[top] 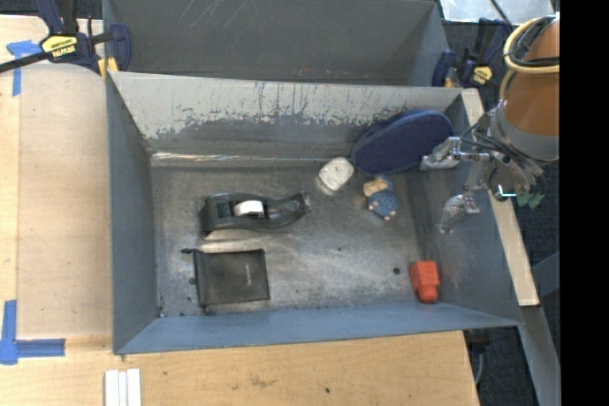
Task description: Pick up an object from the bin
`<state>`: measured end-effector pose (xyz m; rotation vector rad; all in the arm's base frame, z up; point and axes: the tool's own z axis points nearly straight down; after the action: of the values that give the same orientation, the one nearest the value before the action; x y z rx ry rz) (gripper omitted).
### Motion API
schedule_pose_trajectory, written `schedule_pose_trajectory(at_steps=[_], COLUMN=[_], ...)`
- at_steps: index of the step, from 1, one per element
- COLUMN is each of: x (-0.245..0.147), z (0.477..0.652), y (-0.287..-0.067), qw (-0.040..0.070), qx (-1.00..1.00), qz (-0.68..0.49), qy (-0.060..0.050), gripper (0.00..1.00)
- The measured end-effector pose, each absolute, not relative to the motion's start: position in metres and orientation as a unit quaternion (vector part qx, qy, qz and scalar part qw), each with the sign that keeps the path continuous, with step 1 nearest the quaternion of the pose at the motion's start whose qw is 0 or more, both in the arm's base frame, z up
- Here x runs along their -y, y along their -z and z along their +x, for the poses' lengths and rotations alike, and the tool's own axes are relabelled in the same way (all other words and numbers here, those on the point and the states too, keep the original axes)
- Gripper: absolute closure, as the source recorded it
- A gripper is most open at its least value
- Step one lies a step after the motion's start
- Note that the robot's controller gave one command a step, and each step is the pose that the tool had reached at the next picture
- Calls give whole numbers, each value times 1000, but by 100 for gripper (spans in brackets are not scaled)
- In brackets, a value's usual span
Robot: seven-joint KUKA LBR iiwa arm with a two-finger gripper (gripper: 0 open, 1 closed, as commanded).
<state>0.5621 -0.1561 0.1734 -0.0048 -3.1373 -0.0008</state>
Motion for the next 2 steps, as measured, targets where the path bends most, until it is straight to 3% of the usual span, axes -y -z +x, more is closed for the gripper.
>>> schedule_pose_trajectory(at_steps=[1,2], x=[125,130], z=[623,629], y=[-76,-102], qw=[1,-3], qx=[970,909], qz=[244,417], qy=[-3,-2], gripper=[0,0])
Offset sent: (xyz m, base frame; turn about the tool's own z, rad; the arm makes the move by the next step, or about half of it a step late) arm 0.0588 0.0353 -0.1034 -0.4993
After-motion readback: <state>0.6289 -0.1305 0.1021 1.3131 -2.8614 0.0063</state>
